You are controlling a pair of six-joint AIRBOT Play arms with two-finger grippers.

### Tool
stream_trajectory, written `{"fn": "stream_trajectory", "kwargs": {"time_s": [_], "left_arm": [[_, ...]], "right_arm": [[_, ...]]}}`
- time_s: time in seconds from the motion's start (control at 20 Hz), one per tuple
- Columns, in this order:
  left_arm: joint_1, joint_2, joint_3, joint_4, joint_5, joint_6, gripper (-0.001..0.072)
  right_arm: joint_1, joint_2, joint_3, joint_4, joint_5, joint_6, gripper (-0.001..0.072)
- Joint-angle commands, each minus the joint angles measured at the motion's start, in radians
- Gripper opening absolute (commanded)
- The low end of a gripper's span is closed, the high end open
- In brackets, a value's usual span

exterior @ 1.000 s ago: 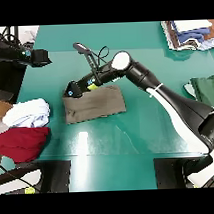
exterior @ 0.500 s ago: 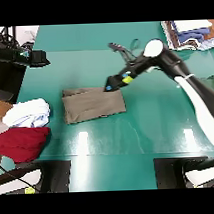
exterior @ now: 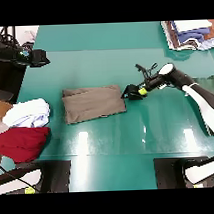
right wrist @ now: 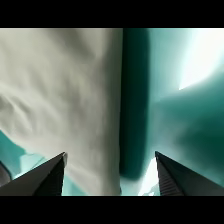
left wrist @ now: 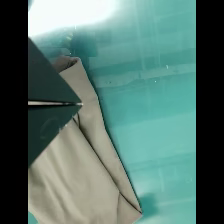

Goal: Fold the shirts.

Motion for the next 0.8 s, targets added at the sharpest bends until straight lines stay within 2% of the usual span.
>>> {"fn": "stream_trajectory", "kwargs": {"time_s": [0.0,0.15,0.2,0.3,0.35,0.45,0.55,0.75], "left_arm": [[0.001,-0.001,0.001,0.0,0.005,0.0,0.0032],[0.001,-0.001,0.001,0.0,0.005,-0.001,0.0032],[0.001,0.0,0.001,-0.004,0.005,-0.001,0.0032],[-0.003,0.0,0.001,-0.031,0.004,-0.001,0.0032],[-0.011,-0.001,0.001,-0.043,0.002,-0.001,0.0032],[-0.03,0.0,0.001,-0.053,0.001,0.0,0.0032],[-0.067,0.0,0.001,-0.053,-0.004,-0.001,0.0032],[-0.161,0.0,0.001,-0.053,-0.002,0.0,0.0032]], "right_arm": [[0.051,-0.109,0.055,0.114,-0.011,-0.026,0.0612],[0.126,-0.177,0.163,0.147,-0.016,-0.026,0.0593],[0.146,-0.191,0.193,0.147,-0.015,-0.032,0.0463],[0.177,-0.206,0.243,0.127,-0.016,-0.055,0.0114],[0.179,-0.205,0.262,0.109,-0.015,-0.062,0.0031],[0.161,-0.199,0.307,0.095,0.045,-0.042,0.0017],[0.113,-0.149,0.309,0.072,0.078,0.024,0.0016],[-0.081,0.065,0.209,0.053,0.079,0.03,0.0016]]}}
